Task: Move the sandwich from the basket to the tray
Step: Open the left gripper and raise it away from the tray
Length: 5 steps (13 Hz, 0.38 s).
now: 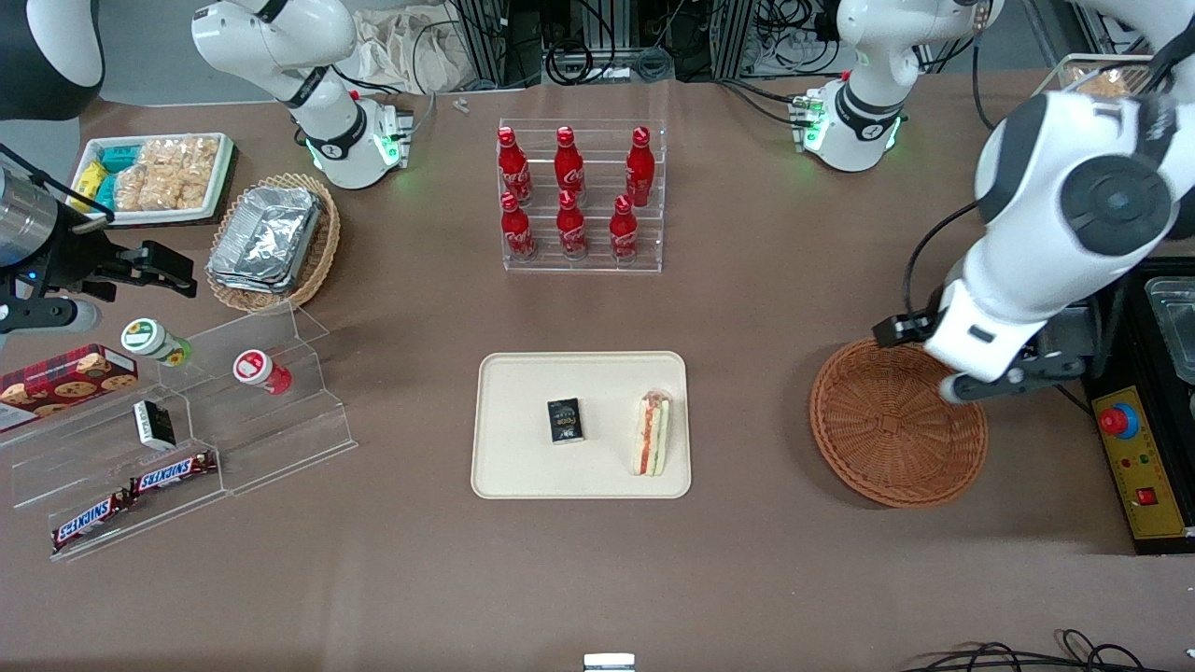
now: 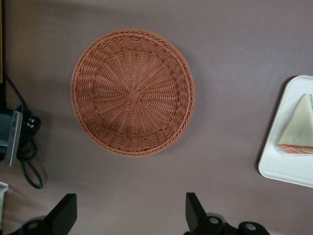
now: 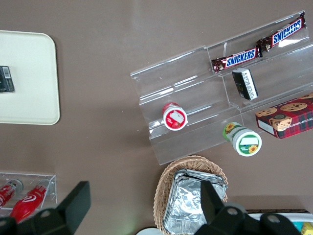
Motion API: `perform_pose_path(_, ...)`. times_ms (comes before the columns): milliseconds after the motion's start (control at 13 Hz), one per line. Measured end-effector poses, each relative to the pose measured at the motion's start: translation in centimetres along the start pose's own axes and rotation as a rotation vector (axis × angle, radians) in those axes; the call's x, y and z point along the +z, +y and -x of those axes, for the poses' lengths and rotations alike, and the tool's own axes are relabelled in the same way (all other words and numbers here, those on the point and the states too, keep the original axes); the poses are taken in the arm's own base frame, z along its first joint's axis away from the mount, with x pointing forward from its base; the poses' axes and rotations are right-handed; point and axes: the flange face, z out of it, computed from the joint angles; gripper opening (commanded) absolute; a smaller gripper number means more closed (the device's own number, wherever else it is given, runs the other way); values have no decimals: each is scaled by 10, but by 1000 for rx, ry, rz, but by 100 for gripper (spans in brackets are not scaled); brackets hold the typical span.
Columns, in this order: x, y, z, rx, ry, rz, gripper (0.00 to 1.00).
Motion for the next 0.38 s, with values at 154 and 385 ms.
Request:
perform_pose_path(154,-29,-47,-5,-37,34,42,100)
perform_pose_path(385,-62,-95,-15,-86,36,52,100)
